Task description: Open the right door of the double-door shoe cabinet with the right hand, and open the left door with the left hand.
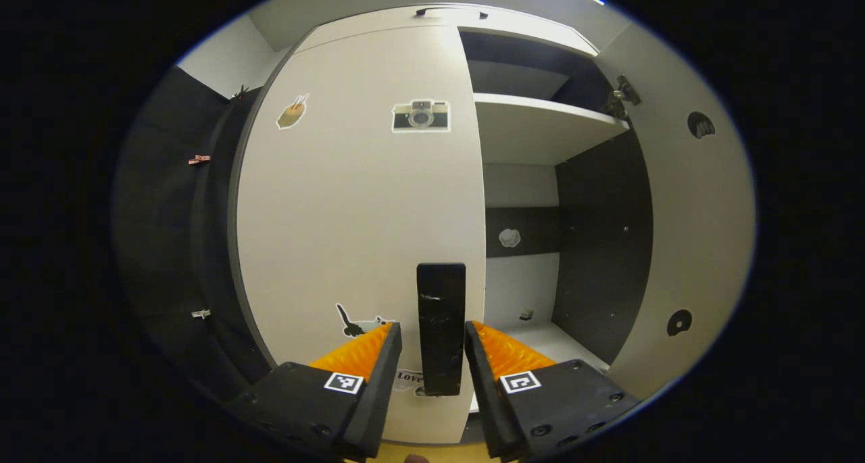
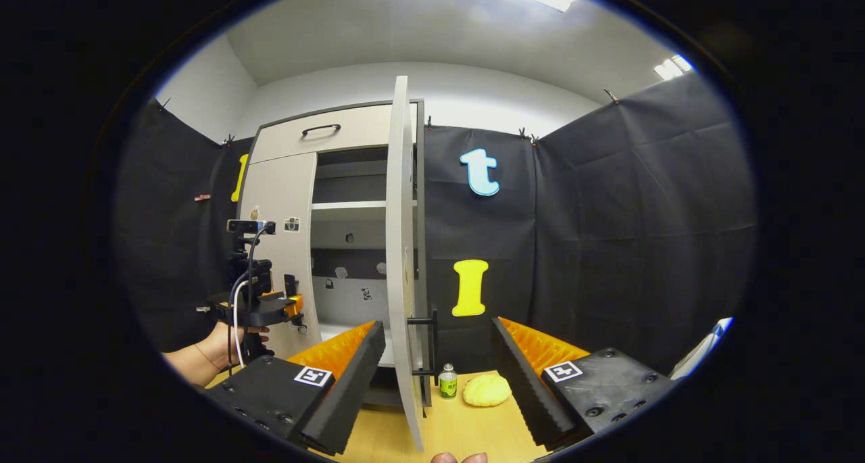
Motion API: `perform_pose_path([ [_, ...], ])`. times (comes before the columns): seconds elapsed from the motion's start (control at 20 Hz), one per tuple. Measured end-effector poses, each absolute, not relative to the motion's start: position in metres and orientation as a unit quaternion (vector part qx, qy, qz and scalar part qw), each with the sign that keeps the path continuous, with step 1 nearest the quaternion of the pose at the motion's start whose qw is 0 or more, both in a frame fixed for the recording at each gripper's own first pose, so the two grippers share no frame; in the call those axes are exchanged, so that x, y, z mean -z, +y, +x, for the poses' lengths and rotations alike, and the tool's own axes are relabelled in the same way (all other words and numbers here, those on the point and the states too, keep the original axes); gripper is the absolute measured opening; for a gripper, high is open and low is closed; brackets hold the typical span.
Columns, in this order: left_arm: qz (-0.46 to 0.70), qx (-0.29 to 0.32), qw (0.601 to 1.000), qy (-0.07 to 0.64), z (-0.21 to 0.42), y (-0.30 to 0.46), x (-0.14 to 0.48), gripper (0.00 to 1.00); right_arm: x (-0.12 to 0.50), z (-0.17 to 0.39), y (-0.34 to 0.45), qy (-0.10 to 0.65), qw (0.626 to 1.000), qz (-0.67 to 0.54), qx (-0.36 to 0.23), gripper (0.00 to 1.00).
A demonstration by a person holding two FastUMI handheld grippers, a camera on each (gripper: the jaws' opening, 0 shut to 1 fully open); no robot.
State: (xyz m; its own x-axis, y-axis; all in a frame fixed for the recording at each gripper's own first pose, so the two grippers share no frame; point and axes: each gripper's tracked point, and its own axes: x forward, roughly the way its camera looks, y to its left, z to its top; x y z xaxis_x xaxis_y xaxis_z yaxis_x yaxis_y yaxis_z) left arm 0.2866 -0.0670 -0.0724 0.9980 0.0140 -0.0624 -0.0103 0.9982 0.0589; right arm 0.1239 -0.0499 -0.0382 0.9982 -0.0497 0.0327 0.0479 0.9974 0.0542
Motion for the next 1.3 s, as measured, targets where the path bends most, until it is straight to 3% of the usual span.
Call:
perform_pose_path([
  [0.15,0.041,-0.001,0.999,0.031,0.294,-0.072,0.075,0.49,0.037,0.121,-0.055,-0.016,0.999,0.022,0.033,0.98],
  [0.25,0.049,-0.009,0.998,0.029,0.297,-0.072,0.075,0.37,0.036,0.116,-0.059,-0.015,0.999,0.019,0.040,0.98],
  [0.6,0.040,-0.005,0.998,0.048,0.300,-0.074,0.084,0.34,0.030,0.092,-0.069,-0.019,0.998,0.025,0.058,0.98],
  [0.85,0.027,-0.012,0.999,0.034,0.294,-0.072,0.079,0.22,0.026,0.076,-0.070,-0.019,0.997,0.034,0.071,0.98],
  [1.3,-0.010,0.038,0.998,0.041,0.212,-0.046,0.079,0.17,0.023,0.070,-0.066,-0.023,0.996,0.039,0.079,0.98],
])
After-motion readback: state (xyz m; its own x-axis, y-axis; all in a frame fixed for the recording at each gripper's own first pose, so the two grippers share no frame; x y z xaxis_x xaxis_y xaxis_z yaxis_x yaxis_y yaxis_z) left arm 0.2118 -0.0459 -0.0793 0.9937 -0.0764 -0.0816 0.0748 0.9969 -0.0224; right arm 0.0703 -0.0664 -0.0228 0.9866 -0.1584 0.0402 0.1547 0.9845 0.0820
